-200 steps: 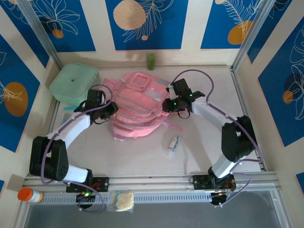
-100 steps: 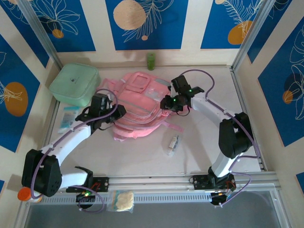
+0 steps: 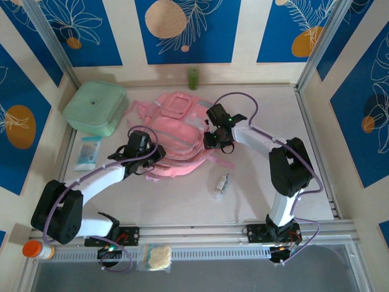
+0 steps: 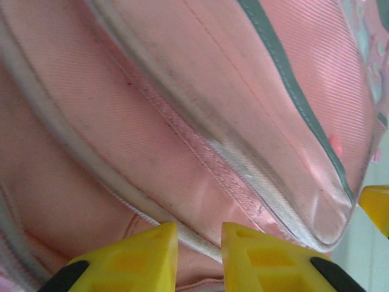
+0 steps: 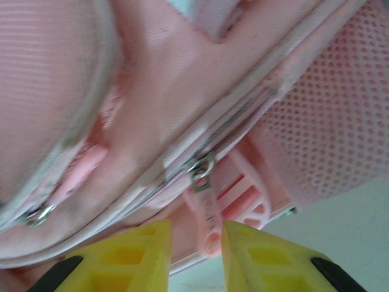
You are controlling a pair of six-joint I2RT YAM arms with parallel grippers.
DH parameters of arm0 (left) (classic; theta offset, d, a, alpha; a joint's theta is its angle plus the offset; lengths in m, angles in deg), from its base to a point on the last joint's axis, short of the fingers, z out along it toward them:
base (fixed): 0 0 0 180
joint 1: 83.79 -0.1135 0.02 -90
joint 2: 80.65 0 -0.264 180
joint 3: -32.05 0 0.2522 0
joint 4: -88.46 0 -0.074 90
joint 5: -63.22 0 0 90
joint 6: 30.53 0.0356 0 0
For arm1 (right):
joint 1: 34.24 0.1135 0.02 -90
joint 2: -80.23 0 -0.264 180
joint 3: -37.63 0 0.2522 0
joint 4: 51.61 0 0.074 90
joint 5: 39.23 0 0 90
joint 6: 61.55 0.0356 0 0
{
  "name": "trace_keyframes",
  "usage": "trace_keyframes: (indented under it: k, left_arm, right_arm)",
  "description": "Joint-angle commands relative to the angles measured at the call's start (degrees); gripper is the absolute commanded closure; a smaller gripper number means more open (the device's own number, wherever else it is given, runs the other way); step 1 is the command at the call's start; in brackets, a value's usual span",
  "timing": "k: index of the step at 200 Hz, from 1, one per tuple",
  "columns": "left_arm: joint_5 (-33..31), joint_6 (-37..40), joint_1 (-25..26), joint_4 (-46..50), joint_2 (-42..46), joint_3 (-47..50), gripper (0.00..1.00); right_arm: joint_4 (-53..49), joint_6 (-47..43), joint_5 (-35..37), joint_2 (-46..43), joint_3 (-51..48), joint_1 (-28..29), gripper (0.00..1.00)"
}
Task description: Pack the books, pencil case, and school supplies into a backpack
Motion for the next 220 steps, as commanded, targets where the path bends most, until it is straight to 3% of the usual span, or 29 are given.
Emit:
trace_keyframes:
  k: [1,30,75,110,139,170,203,220]
  left_arm:
    - [-3.5,-0.9,0.2,-0.6,-1.2,1.1,0.75]
    - [-4.6,-0.7,0.2,0.5,-2.8,1.4,0.75]
    - [-11.8,-2.1,0.2,4.4,-5.1,4.4,0.76]
    - [-12.3,-2.3,-0.1,4.4,-8.5,5.0,0.78]
    - [-10.1,-1.6,0.0,2.1,-7.2,4.5,0.78]
    - [-6.8,1.5,0.1,3.6,-3.8,0.3,0.73]
    - [-6.0,2.4,2.5,4.2,-0.3,-2.6,0.66]
    - [-6.1,1.7,4.4,3.8,-0.2,-3.5,0.63]
  right_arm:
    - [-1.7,-3.2,4.7,2.5,2.6,0.6,0.71]
    - [-2.2,-3.9,6.6,4.4,4.2,0.2,0.77]
    - [-3.1,-2.8,7.4,5.4,7.5,-1.8,0.88]
    - [-5.9,-0.6,6.6,7.8,10.8,-4.6,0.90]
    - [-5.7,-0.9,3.1,4.8,10.0,-4.1,0.83]
    - [-4.2,2.7,-5.9,0.2,9.0,-4.0,0.66]
    - [-1.7,10.0,-16.7,2.5,11.2,-4.6,0.59]
    - [-2.2,11.7,-17.9,6.1,15.0,-3.8,0.57]
